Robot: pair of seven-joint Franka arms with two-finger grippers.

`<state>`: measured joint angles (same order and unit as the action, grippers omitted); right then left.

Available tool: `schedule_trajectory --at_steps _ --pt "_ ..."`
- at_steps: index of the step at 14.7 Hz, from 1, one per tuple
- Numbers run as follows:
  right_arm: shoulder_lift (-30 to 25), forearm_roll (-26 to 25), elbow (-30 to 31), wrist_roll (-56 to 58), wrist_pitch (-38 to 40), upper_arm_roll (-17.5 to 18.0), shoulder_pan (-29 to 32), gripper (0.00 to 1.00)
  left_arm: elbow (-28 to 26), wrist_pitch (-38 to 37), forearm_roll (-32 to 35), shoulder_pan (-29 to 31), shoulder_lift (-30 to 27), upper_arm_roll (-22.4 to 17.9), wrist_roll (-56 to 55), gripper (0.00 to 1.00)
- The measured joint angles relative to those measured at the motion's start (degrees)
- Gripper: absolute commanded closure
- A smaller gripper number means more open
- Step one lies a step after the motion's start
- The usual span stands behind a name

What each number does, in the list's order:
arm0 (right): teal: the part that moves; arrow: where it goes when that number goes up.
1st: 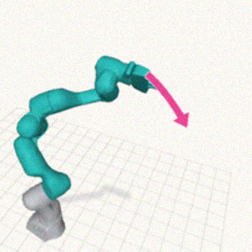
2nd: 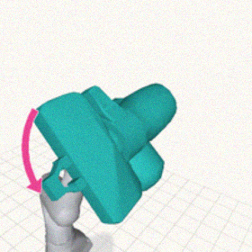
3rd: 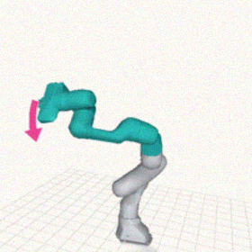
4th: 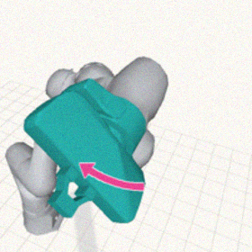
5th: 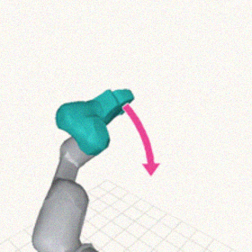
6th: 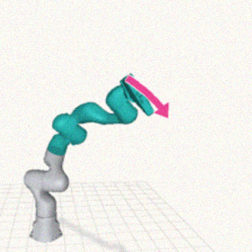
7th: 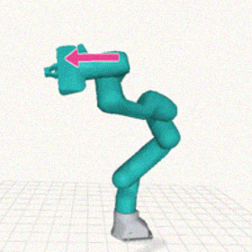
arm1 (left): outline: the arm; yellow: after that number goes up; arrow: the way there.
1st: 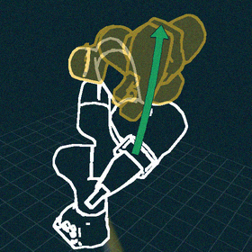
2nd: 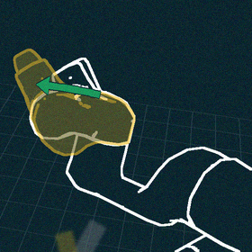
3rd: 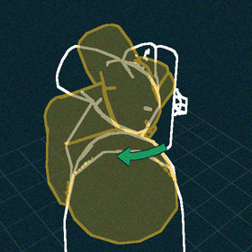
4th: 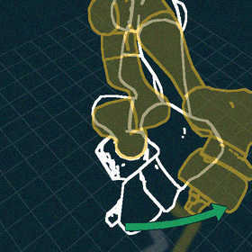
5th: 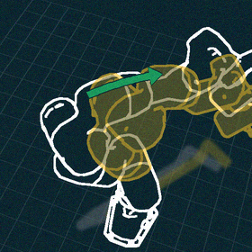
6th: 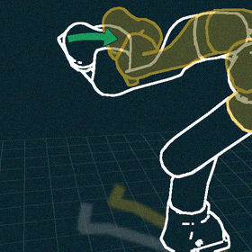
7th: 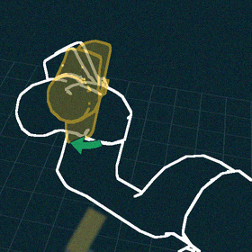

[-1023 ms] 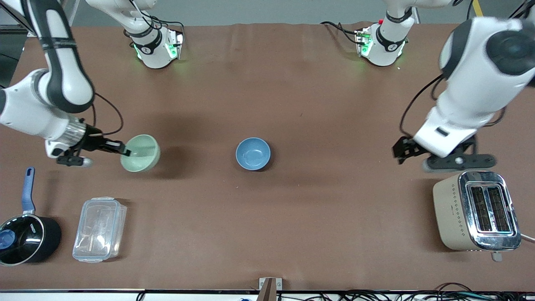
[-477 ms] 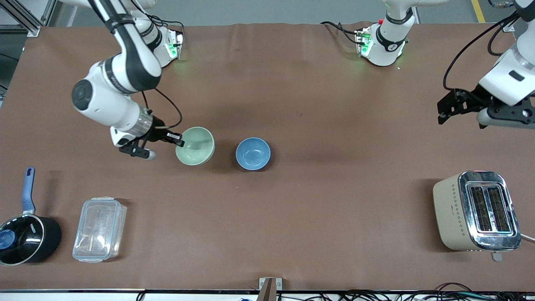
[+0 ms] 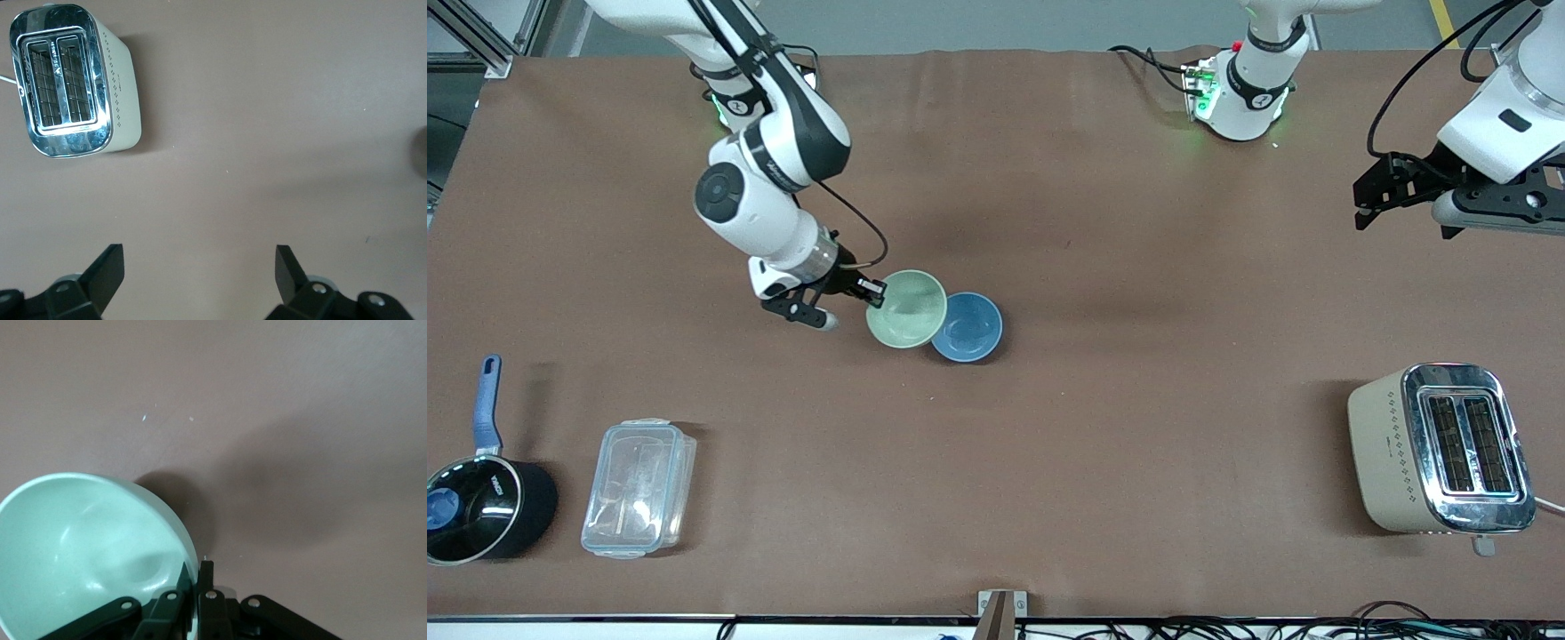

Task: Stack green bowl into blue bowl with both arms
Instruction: 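Lift the green bowl with the right gripper while the left gripper withdraws, then lower the green bowl into the blue bowl with the right gripper, then open the right gripper and release the green bowl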

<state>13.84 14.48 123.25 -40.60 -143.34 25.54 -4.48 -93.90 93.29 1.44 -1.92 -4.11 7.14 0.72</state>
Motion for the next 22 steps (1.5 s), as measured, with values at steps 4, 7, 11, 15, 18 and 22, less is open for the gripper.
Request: schedule_trajectory --at_steps 4,7,11,15,18,22 --pt "5.4 -6.3 -2.2 -9.6 -4.3 0.4 -3.6 0.98 0.0 -0.9 0.0 0.0 0.0 0.0 0.0 0.00" --pt "8.5 -13.4 -4.4 -17.3 -4.4 0.4 -5.2 0.98 0.0 -0.9 0.0 0.0 -0.2 0.0 0.0 0.00" --pt "11.7 -18.0 -6.3 -23.8 -4.5 0.5 -7.4 0.96 0.0 -2.2 0.0 0.1 -0.4 -0.1 0.0 0.00" --pt "13.2 -18.1 -7.6 -24.3 -4.5 0.5 -7.9 0.48 0.2 -2.7 0.0 0.7 -0.4 -0.3 0.0 0.00" --pt "13.4 -18.1 -7.7 -24.5 -4.3 0.4 -7.9 0.09 0.5 -3.0 0.0 0.8 -0.6 -0.5 0.0 0.00" --pt "12.0 -18.1 -9.5 -24.6 0.3 0.1 -7.0 0.00 0.5 -3.1 0.0 0.8 -0.8 -0.5 0.0 0.00"
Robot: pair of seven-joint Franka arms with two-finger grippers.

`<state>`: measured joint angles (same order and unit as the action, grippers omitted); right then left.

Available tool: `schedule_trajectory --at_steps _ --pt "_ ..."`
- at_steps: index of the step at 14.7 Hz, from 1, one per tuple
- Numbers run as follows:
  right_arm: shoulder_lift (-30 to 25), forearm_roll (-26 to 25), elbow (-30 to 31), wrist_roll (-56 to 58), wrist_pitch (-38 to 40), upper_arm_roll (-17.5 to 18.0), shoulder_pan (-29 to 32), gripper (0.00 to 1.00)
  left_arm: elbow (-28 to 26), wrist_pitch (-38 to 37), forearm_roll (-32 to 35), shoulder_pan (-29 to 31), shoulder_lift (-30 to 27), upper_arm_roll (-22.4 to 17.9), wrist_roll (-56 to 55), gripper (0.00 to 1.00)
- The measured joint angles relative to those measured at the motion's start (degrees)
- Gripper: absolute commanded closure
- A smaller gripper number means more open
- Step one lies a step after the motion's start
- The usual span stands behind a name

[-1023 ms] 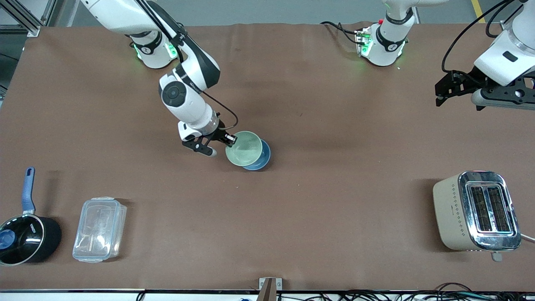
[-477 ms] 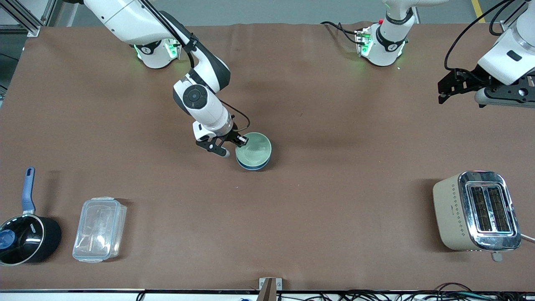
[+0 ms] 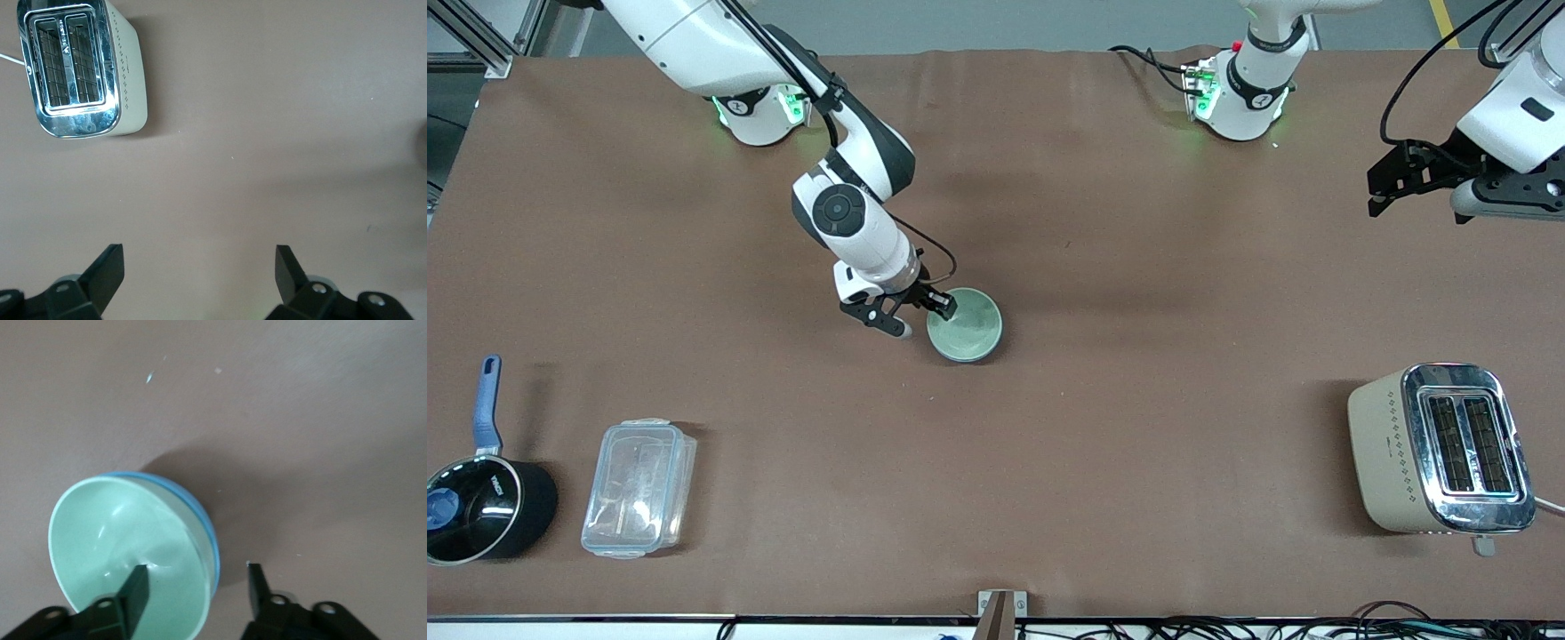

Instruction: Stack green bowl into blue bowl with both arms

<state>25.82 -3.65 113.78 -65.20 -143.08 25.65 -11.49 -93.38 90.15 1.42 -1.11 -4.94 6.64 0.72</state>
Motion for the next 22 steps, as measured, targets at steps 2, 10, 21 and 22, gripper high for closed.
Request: schedule_trajectory --at_steps 2,10,21,22 --pt "-3.4 -0.2 -2.2 0.2 7.0 -0.2 1.6 0.00 0.0 0.0 0.0 0.0 0.0 0.0 0.0 0.00" --pt "-19.4 -0.7 -13.6 34.8 32.8 -11.7 11.0 0.00 0.0 -0.1 0.0 0.0 0.0 0.0 0.0 0.00" --pt "-31.3 -0.6 -17.9 60.0 49.1 -25.5 14.0 0.00 1.3 -0.2 0.0 0.0 0.0 0.0 0.0 0.00" --pt "-31.6 -0.6 -19.5 60.7 51.2 -26.2 14.0 0.00 1.3 -0.2 0.0 0.0 0.0 0.0 0.0 0.00"
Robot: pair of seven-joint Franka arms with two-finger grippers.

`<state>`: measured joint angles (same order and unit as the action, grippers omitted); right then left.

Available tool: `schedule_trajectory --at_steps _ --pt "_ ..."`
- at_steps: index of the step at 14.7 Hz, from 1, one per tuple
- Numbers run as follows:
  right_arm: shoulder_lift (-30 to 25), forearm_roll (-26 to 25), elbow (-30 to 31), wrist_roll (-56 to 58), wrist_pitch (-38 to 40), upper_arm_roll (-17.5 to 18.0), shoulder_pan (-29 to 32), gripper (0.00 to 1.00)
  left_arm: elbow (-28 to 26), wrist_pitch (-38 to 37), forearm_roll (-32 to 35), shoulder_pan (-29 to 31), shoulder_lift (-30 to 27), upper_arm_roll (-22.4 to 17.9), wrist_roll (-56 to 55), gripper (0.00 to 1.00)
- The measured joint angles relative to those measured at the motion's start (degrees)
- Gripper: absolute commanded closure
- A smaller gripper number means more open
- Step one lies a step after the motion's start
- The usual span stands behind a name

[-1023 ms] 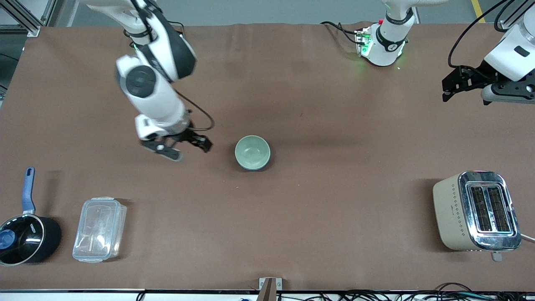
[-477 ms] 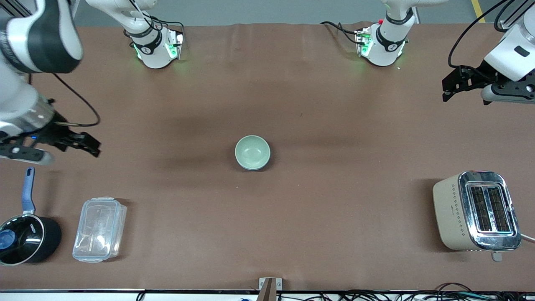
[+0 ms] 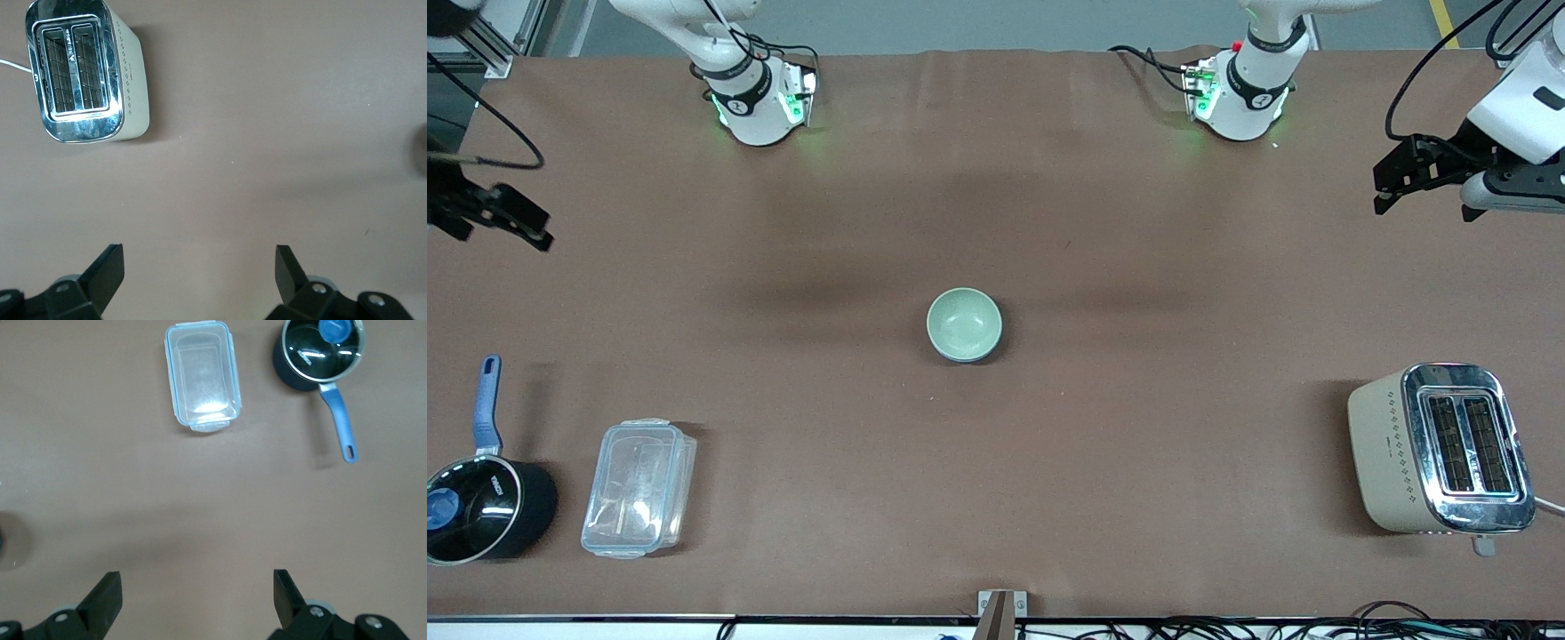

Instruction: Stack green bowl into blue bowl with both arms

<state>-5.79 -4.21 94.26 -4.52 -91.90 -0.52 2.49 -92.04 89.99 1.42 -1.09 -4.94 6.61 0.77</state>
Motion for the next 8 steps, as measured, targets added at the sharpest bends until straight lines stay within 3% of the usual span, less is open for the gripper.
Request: schedule_trajectory --at_steps 5,8 --pt "0.4 0.1 -6.1 1.0 7.4 -0.9 -0.8 0.00 0.1 0.0 0.0 0.0 0.0 0.0 0.0 0.00" --pt "1.3 2.0 -6.7 1.3 7.6 -1.4 -1.1 0.00 0.1 -0.1 0.0 0.0 0.1 0.0 0.0 0.00"
